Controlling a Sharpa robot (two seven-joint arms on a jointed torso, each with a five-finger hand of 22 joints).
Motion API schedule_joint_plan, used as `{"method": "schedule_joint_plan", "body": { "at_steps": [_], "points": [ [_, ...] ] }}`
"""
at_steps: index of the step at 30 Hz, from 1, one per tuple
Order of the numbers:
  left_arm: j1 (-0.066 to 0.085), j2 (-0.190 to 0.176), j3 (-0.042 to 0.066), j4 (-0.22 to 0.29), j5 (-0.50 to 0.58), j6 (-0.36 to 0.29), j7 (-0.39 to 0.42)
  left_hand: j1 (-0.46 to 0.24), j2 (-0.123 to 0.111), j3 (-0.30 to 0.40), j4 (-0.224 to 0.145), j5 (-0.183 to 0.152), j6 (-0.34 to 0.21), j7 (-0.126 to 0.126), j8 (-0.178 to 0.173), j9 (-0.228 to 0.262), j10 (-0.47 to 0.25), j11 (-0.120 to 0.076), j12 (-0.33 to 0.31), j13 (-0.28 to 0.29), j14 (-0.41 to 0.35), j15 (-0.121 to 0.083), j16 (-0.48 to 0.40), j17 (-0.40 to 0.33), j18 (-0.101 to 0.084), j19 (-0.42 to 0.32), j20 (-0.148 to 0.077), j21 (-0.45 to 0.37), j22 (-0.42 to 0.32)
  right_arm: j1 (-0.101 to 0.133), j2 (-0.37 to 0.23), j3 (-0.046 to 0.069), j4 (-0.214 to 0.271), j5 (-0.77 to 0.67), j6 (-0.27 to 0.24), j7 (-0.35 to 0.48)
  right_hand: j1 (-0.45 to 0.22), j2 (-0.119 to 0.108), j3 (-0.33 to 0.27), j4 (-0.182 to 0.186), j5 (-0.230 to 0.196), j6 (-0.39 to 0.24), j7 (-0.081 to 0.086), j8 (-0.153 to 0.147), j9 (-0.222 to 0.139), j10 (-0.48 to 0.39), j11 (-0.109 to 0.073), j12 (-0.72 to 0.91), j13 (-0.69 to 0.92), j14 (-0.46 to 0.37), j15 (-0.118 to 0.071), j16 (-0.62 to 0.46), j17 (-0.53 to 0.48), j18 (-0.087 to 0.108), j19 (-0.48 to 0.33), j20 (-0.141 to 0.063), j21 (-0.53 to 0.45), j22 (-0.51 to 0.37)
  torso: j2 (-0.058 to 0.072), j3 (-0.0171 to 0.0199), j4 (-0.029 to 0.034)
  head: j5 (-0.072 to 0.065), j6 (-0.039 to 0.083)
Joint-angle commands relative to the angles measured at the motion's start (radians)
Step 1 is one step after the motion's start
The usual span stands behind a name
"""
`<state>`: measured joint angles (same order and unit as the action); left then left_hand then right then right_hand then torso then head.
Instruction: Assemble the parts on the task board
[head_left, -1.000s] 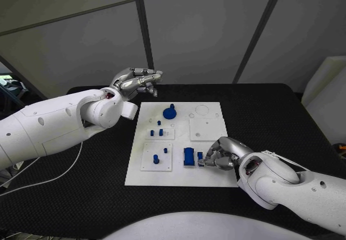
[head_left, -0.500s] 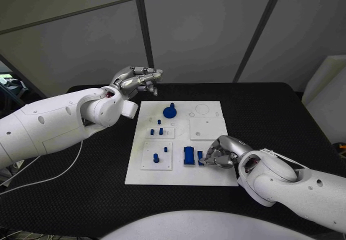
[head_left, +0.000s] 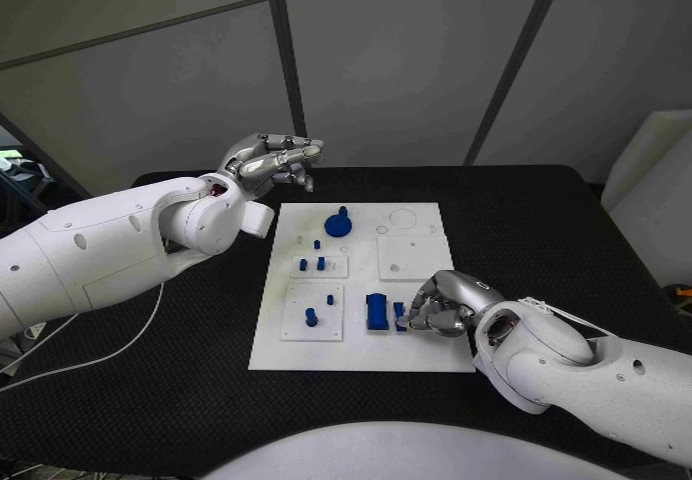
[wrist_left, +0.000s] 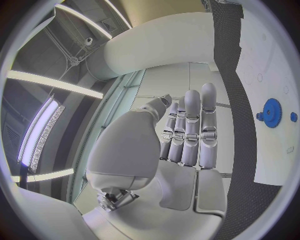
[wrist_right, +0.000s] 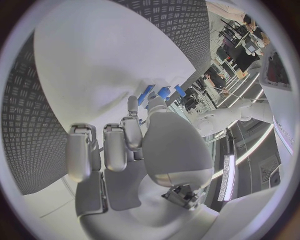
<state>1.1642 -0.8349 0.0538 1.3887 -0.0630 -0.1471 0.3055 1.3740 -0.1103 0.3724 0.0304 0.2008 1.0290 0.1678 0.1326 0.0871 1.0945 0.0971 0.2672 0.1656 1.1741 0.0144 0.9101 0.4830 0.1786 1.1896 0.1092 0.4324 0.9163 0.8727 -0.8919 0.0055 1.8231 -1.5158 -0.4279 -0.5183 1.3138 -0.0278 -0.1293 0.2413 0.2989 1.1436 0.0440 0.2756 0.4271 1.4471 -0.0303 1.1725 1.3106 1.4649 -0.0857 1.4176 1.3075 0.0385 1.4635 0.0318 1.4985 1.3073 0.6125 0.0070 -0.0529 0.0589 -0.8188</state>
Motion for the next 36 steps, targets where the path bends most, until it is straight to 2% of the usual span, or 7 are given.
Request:
{"method": "schedule_joint_plan", "body": {
  "at_steps": [1,11,16,18,24,29,36],
  "points": [
    [0.001,0.003,0.000,-0.002,-0.004,0.013,0.003,-0.004,0.009,0.002,0.003,-0.001,-0.008,0.002,-0.006,-0.001,-0.009,0.002,0.004,0.001,-0.003,0.004,-0.001,-0.001,0.003,0.005,0.004,-0.004,-0.002,0.002,-0.028,0.001,0.022,0.047,-0.035,0.094,-0.028,-0.003,-0.016,0.012,0.014,-0.007,-0.001,0.002,0.000,-0.003,0.002,-0.017,0.014,0.057,-0.003,-0.009,-0.001,-0.013,0.038,-0.005,-0.008,0.193,-0.002,-0.0006,0.0002,-0.001,0.005],
    [0.000,0.019,-0.008,-0.025,-0.007,-0.002,0.014,0.006,-0.002,0.001,-0.009,-0.003,-0.010,0.005,-0.004,-0.002,-0.017,0.009,0.015,0.002,-0.073,0.014,-0.024,-0.020,-0.002,-0.052,0.011,-0.034,-0.008,0.095,-0.060,0.002,-0.065,0.591,0.030,0.517,0.044,0.016,-0.027,0.004,0.039,-0.113,0.050,-0.070,-0.030,-0.144,0.045,-0.316,-0.165,-0.009,0.031,-0.200,-0.249,0.051,-0.153,0.023,-0.244,-0.002,-0.021,-0.0080,0.0004,-0.019,0.034],
    [-0.002,0.055,-0.015,-0.072,-0.008,-0.024,0.035,0.009,-0.002,0.004,-0.008,-0.003,-0.025,0.015,-0.006,-0.006,-0.046,0.025,0.011,-0.010,-0.209,0.049,-0.193,-0.124,-0.015,-0.231,0.040,-0.145,-0.059,0.153,-0.025,0.002,-0.198,0.981,0.073,0.649,0.098,0.039,-0.033,-0.007,-0.040,-0.171,0.086,-0.136,-0.063,-0.319,0.078,-0.665,-0.422,-0.159,0.064,-0.629,-0.685,0.140,-0.454,0.056,-0.695,-0.355,-0.042,-0.0159,-0.0061,-0.023,0.078],
    [-0.003,0.071,-0.016,-0.091,-0.007,-0.039,0.048,0.005,-0.001,0.013,0.000,-0.001,-0.041,0.021,-0.011,-0.010,-0.065,0.037,-0.010,-0.032,-0.214,0.072,-0.333,-0.203,-0.015,-0.304,0.064,-0.222,-0.120,0.169,-0.008,0.002,-0.248,1.092,0.087,0.685,0.119,0.049,-0.031,-0.011,-0.059,-0.177,0.100,-0.149,-0.074,-0.360,0.095,-0.741,-0.495,-0.207,0.083,-0.721,-0.724,0.140,-0.492,0.071,-0.774,-0.409,-0.046,-0.0220,-0.0092,-0.025,0.105],
    [-0.004,0.113,-0.016,-0.149,0.037,-0.080,0.089,-0.010,-0.009,0.008,0.024,-0.003,-0.070,-0.005,-0.024,-0.018,-0.062,0.058,-0.067,-0.083,-0.235,0.112,-0.562,-0.295,-0.001,-0.408,0.132,-0.367,-0.273,0.190,0.045,0.004,-0.370,1.246,0.111,0.774,0.182,0.070,-0.025,-0.029,-0.129,-0.177,0.129,-0.194,-0.122,-0.414,0.149,-0.955,-0.769,-0.438,0.173,-1.054,-0.890,0.120,-0.649,0.143,-1.052,-0.595,-0.058,-0.0280,-0.0157,-0.030,0.137],
    [-0.007,0.144,-0.017,-0.205,0.079,-0.138,0.130,-0.022,-0.005,-0.061,0.042,-0.003,-0.091,-0.033,-0.053,-0.022,-0.089,0.090,-0.148,-0.101,-0.277,0.152,-0.724,-0.369,0.007,-0.502,0.174,-0.371,-0.418,0.197,0.111,0.028,-0.483,1.292,0.118,0.844,0.203,0.088,-0.017,-0.067,-0.146,-0.184,0.129,-0.210,-0.188,-0.405,0.179,-1.058,-0.979,-0.469,0.213,-1.231,-1.034,0.140,-0.673,0.203,-1.239,-0.753,-0.064,-0.0255,-0.0171,-0.028,0.162],
    [-0.014,0.173,-0.017,-0.256,0.096,-0.208,0.182,-0.011,0.030,-0.169,0.049,-0.003,-0.103,-0.039,-0.070,-0.023,-0.166,0.075,-0.207,-0.104,-0.281,0.147,-0.830,-0.419,0.002,-0.557,0.182,-0.373,-0.562,0.199,0.182,0.052,-0.611,1.285,0.124,0.899,0.161,0.102,-0.009,-0.125,-0.152,-0.200,0.149,-0.213,-0.280,-0.424,0.206,-1.109,-1.160,-0.489,0.245,-1.355,-1.185,0.145,-0.710,0.253,-1.425,-0.927,-0.067,-0.0185,-0.0086,-0.027,0.169]
  ]
}}
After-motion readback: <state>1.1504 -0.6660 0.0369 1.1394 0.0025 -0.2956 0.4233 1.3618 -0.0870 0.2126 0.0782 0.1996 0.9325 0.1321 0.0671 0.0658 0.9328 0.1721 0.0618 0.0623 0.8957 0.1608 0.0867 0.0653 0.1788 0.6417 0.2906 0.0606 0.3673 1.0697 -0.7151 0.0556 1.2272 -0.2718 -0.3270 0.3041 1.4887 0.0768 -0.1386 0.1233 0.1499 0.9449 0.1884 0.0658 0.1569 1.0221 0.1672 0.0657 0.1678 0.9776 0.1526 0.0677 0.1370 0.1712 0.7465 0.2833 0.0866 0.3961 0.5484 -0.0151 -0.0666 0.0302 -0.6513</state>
